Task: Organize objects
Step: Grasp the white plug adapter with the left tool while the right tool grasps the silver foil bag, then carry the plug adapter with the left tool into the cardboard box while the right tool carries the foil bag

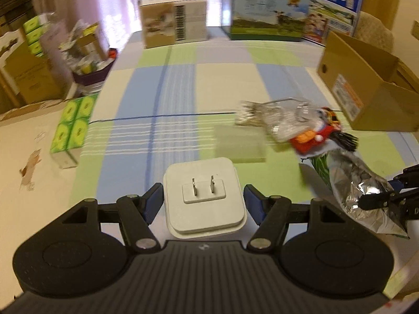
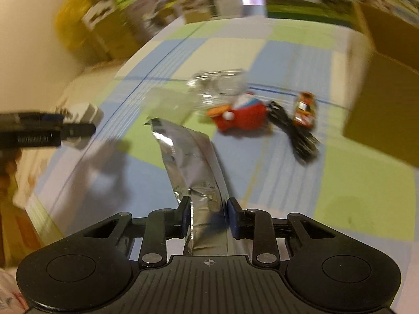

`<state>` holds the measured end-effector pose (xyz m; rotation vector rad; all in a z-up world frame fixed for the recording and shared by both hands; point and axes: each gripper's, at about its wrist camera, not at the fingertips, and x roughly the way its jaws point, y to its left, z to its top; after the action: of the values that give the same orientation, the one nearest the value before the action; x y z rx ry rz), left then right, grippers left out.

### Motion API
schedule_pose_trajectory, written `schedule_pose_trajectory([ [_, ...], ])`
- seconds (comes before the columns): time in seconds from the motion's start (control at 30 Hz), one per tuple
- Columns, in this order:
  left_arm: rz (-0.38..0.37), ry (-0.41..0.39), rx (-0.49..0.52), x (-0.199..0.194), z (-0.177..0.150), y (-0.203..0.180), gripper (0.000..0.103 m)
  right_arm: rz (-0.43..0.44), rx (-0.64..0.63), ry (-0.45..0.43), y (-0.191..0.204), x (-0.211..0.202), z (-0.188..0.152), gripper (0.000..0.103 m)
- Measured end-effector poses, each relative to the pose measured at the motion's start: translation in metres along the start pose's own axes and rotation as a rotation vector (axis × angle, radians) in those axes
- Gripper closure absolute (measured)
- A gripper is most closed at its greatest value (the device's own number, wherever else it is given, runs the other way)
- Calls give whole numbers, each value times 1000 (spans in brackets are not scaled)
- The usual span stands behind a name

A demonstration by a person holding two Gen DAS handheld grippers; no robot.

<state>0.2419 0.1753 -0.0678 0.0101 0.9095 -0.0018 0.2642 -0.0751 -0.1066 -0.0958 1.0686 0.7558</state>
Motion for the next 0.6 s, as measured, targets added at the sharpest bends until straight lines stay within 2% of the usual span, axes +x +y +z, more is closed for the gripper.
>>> schedule_pose_trajectory([
  [0.3,-62,-14,75,2,16,-49,39,58,215,-80,-43,-48,-15,80],
  [0.6,-106,-52,123,-5,38,-106,39,128,357,-181,-87,-101,-13,80],
])
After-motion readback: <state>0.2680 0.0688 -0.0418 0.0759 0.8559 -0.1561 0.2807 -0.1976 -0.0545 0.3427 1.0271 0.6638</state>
